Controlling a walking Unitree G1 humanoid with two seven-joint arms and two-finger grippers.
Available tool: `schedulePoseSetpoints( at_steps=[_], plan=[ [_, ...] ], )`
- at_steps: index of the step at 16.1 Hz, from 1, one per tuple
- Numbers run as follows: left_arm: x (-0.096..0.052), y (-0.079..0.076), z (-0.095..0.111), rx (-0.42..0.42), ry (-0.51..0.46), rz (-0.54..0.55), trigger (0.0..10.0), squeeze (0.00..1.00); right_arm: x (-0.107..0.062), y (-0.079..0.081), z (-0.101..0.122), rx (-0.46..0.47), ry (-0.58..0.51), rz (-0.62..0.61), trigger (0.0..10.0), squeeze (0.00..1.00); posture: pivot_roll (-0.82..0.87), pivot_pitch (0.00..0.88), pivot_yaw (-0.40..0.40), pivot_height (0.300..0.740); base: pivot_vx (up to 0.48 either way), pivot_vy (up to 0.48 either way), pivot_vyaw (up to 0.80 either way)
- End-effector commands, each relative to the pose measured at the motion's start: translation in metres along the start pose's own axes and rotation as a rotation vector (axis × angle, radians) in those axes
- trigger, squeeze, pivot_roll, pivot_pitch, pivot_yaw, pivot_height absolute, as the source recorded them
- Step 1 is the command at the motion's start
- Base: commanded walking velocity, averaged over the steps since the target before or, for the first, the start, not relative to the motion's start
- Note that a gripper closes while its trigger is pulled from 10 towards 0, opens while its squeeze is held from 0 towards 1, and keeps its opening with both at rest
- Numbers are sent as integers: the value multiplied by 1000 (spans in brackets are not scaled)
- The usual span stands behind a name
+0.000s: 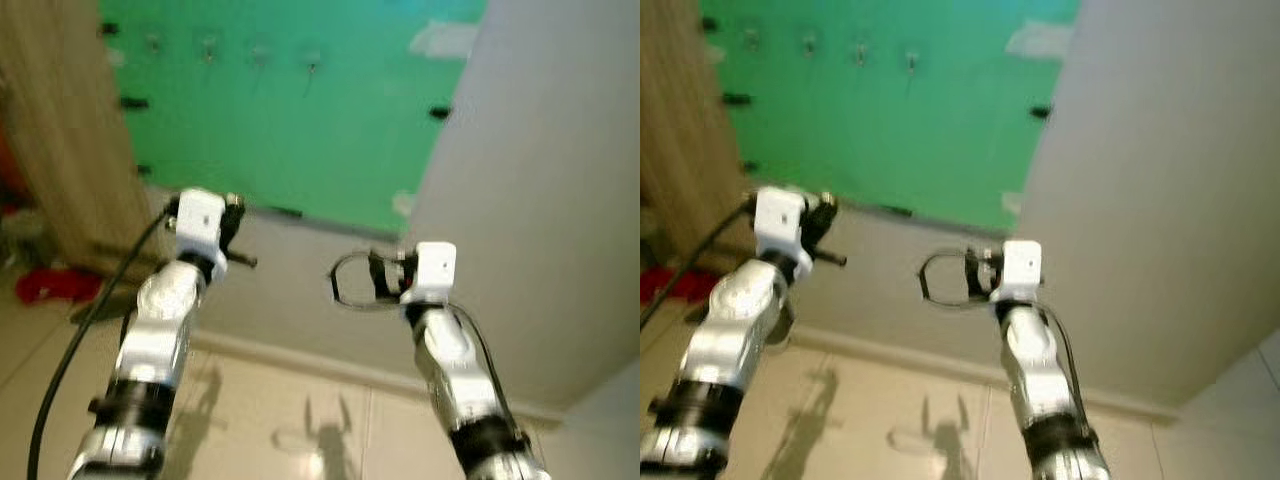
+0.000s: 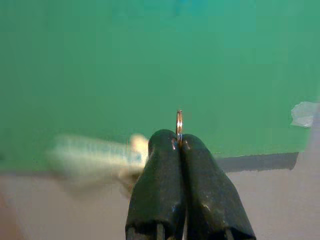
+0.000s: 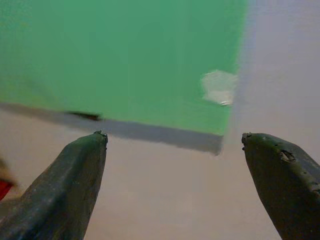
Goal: Hang keys on a hook
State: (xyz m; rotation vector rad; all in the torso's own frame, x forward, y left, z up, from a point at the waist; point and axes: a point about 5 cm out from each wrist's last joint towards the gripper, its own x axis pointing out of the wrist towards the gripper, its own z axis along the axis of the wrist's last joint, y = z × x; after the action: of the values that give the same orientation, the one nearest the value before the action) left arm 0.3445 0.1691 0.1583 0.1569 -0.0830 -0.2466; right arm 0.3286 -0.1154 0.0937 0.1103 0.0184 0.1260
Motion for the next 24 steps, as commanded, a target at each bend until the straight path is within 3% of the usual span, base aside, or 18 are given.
schedulePoseSetpoints(
  at_steps=[1, 7, 12, 13, 15, 17, 20, 22, 24],
  plan=[
    [7, -15, 10, 17, -37, -64, 10000, 0, -2, -16, -1, -14, 4, -48, 10000, 0, 52, 0, -57, 736, 435, 0, -731],
    [6, -15, 9, 14, -40, -73, 10000, 0, -3, -19, -3, -38, 8, -59, 10000, 0, 49, 0, -60, 736, 434, 0, -191],
    [4, -32, 47, -19, -129, -283, 10000, 0, -4, -20, -3, -42, 3, -55, 10000, 0, 49, 0, -63, 736, 260, 0, 0],
    [1, -29, 61, -42, -150, -370, 10000, 0, -5, -22, -4, -44, 6, -54, 10000, 0, 48, 0, -66, 736, 0, 0, 0],
    [3, -10, 87, -67, -206, -438, 10000, 0, -5, -23, -4, -45, 9, -52, 10000, 0, 46, 0, -67, 736, 0, 0, 0],
    [12, 4, 100, -39, -242, -419, 10000, 0, -5, -23, -4, -44, 12, -48, 10000, 0, 42, 0, -69, 736, 0, 0, 0],
    [24, 15, 100, 14, -232, -354, 10000, 0, -5, -21, -3, -47, 7, -40, 10000, 0, 28, 0, -65, 736, 0, 0, 0],
    [34, 29, 106, -47, -235, -333, 10000, 0, -6, -23, -3, -49, 5, -49, 10000, 0, 13, 0, -53, 736, 0, 0, 0],
    [39, 39, 112, -55, -256, -296, 10000, 0, -7, -25, -4, -46, 6, -58, 10000, 0, 5, 0, -46, 736, 0, 0, 0]
  ],
)
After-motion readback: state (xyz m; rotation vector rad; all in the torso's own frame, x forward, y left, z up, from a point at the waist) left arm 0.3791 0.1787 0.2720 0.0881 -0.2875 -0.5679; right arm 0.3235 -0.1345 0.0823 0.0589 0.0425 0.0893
